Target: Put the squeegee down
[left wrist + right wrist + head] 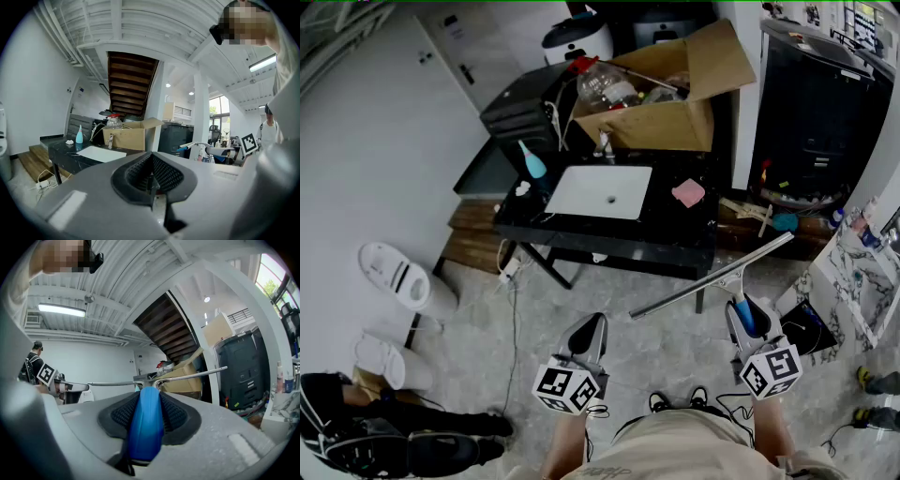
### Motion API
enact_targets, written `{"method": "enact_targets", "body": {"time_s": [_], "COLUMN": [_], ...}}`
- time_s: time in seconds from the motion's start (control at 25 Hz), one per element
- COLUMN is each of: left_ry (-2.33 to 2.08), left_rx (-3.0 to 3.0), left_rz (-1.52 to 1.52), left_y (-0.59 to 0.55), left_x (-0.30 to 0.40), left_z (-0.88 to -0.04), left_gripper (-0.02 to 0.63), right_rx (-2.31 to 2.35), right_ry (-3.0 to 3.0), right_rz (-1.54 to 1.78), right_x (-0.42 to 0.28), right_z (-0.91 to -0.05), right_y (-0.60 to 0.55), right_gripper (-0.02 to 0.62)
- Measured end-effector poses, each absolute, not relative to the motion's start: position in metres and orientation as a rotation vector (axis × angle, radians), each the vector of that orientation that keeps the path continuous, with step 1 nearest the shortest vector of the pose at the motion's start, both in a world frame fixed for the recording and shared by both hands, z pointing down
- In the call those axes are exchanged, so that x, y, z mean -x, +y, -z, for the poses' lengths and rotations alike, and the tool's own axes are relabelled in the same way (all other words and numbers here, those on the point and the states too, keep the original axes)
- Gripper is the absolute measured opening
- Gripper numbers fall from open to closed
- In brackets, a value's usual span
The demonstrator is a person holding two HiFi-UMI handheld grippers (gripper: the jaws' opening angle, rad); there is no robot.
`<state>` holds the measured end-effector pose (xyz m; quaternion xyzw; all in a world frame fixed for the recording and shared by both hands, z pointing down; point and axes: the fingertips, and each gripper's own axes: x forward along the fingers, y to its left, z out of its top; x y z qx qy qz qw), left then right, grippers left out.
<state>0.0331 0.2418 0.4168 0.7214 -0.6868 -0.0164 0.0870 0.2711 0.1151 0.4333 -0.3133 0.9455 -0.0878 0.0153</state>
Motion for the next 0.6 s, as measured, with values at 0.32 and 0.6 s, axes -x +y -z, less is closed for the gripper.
{"method": "enact_targets", "body": {"time_s": [0.32,0.6], "left_ry": [-2.040,-2.034], "left_rx": [-2.155,-2.143], "left_rz": [0.076,0.086], "left_y": [0.249,0.262], "left_x": [-0.021,-0.004], "left_z": [-0.418,-0.427], "left_gripper": [0.014,0.014], "right_rx": [1.018,1.073], "right_ry": [2.945,2.965], "right_rz": [0.202,0.210], "right_x": [-0.261,-0.251], "right_z": [-0.423,-0.431], "right_y": [0.119,0.123], "right_gripper": [0.132,0.132]}}
